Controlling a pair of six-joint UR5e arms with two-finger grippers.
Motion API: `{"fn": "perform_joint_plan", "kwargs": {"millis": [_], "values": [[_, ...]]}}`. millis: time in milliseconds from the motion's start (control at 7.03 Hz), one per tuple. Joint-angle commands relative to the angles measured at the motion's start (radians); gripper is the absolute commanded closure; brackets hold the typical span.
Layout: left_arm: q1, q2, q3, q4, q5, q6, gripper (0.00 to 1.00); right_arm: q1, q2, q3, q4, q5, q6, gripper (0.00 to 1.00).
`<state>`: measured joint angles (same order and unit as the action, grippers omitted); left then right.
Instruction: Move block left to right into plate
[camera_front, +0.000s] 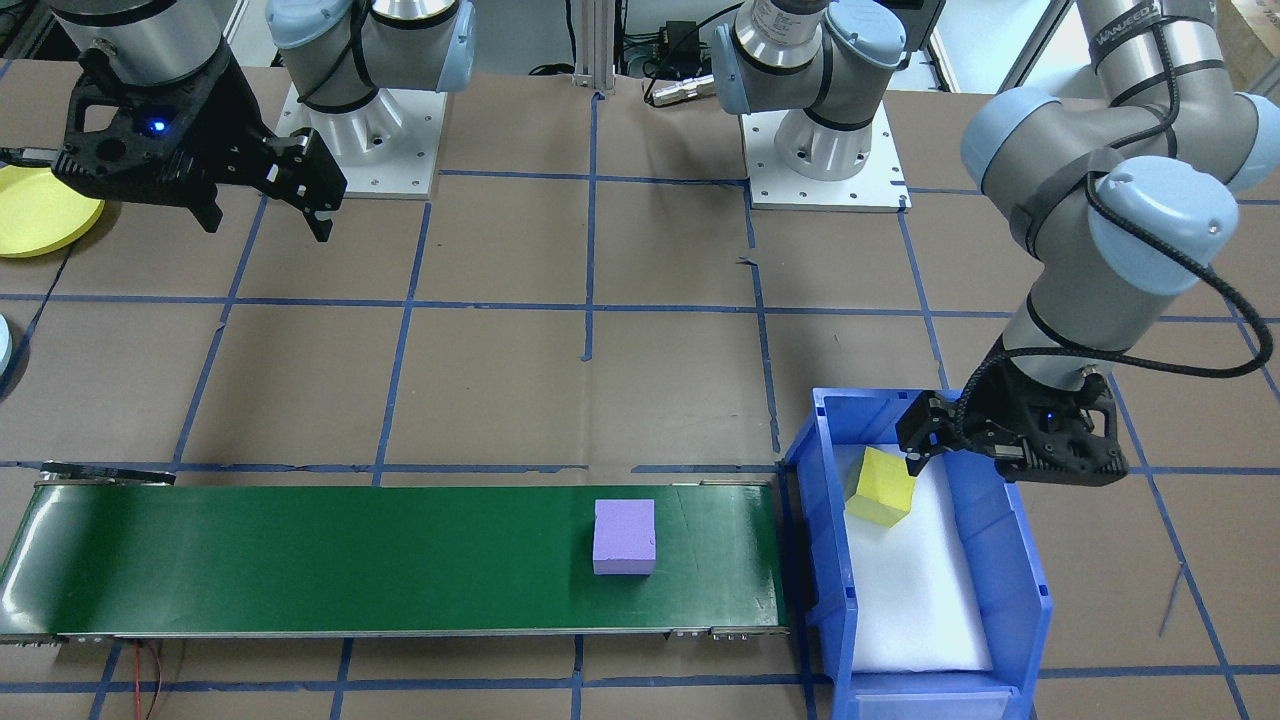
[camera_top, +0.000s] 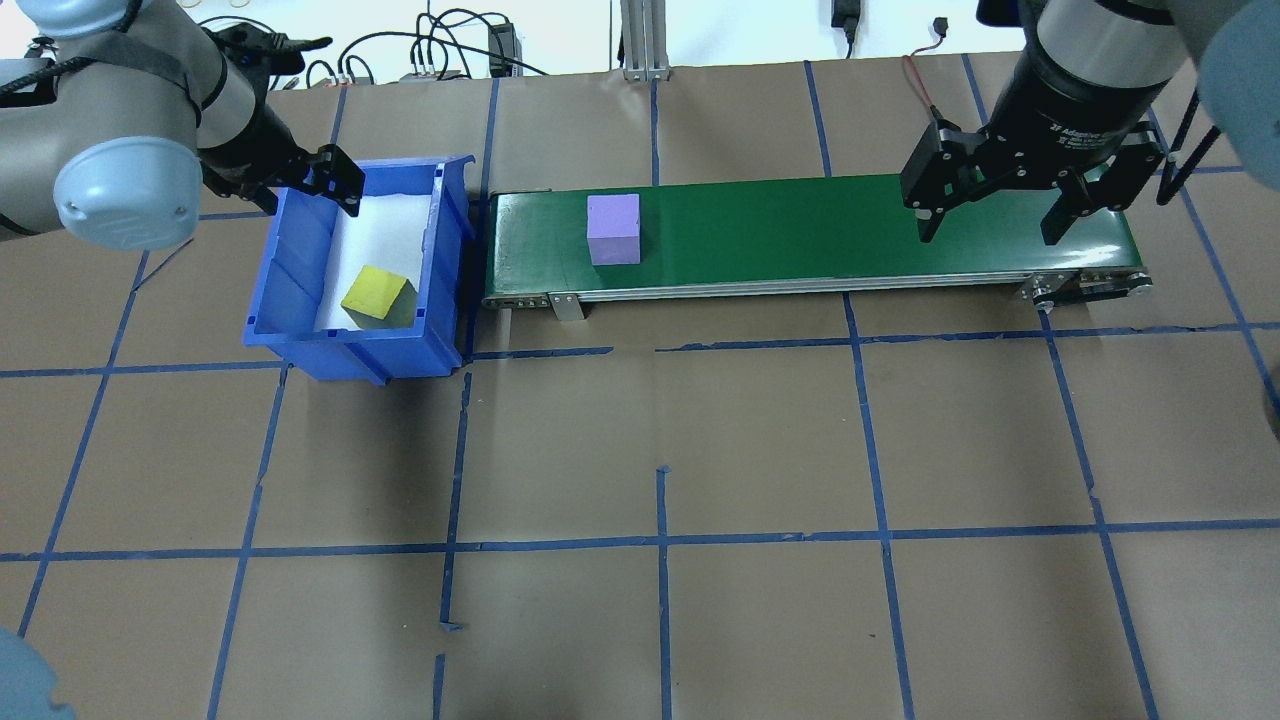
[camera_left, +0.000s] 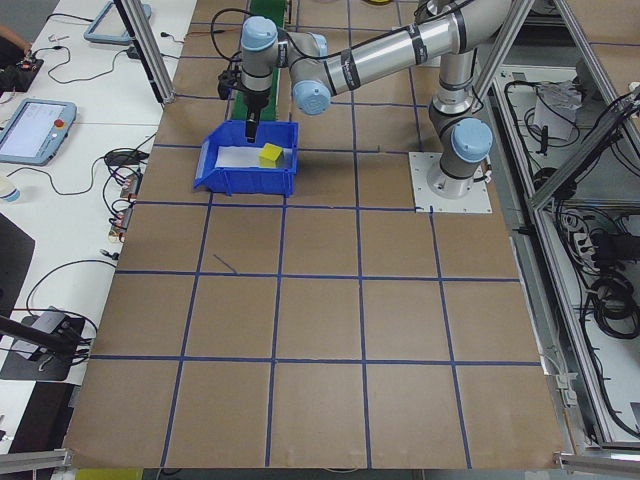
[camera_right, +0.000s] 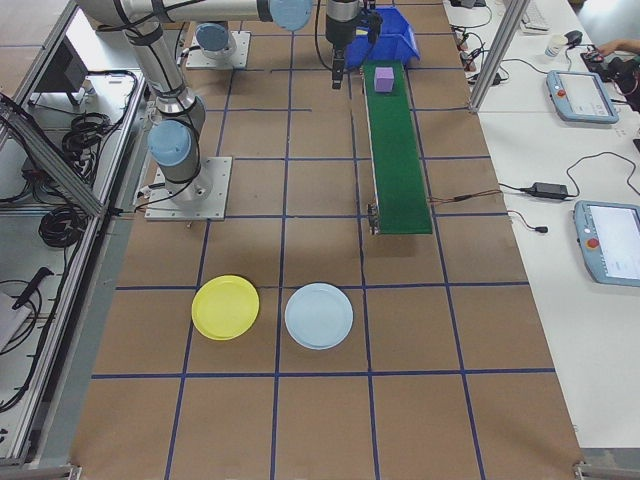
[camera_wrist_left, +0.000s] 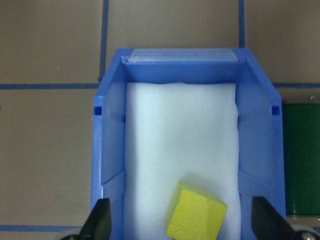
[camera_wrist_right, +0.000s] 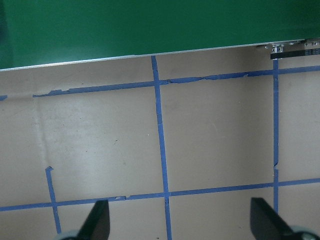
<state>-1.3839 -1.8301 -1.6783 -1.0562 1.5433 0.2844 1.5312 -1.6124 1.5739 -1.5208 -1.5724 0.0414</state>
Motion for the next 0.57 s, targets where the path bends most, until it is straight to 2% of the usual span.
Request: {"fn": "perform_joint_plan", "kwargs": {"millis": [0,142,426], "values": [[-0.001,-0.005,-0.026,0.004,-0.034,0.032,0.00,0.000,0.000,0.000,-0.002,0.000,0.000,0.00],[-0.001,-0.005,-0.027,0.004,-0.035,0.047,0.07,0.000,0.000,0.000,-0.002,0.000,0.000,0.00],[-0.001,-0.021,-0.047,0.005,-0.028,0.146,0.13,0.000,0.000,0.000,-0.002,0.000,0.000,0.00]]}}
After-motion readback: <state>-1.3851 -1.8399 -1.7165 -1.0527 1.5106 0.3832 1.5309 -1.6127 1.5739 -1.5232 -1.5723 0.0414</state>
